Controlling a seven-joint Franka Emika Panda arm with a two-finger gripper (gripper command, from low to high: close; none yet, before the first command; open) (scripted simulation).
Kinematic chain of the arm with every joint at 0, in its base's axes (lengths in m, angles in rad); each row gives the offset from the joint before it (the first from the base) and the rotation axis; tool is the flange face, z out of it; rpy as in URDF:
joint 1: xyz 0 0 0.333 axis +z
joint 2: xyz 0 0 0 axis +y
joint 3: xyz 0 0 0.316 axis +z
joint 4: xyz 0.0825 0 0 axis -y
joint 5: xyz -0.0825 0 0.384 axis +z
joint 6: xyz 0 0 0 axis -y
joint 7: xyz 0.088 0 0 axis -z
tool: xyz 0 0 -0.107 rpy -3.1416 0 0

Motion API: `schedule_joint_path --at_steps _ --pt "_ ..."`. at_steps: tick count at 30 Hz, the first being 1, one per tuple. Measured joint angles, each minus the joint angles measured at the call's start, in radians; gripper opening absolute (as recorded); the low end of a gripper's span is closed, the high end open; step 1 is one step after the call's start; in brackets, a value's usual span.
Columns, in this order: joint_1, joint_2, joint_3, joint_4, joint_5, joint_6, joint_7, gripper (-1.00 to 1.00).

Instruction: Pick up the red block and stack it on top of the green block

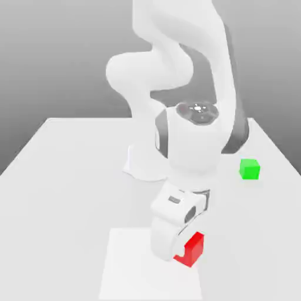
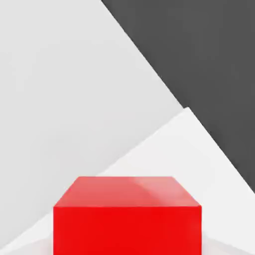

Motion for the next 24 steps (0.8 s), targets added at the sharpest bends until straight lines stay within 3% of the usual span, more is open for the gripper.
schedule_joint_path --at_steps 24 --pt "0.77 -0.341 0.353 -0.27 0.145 -0.07 -1.19 -1.0"
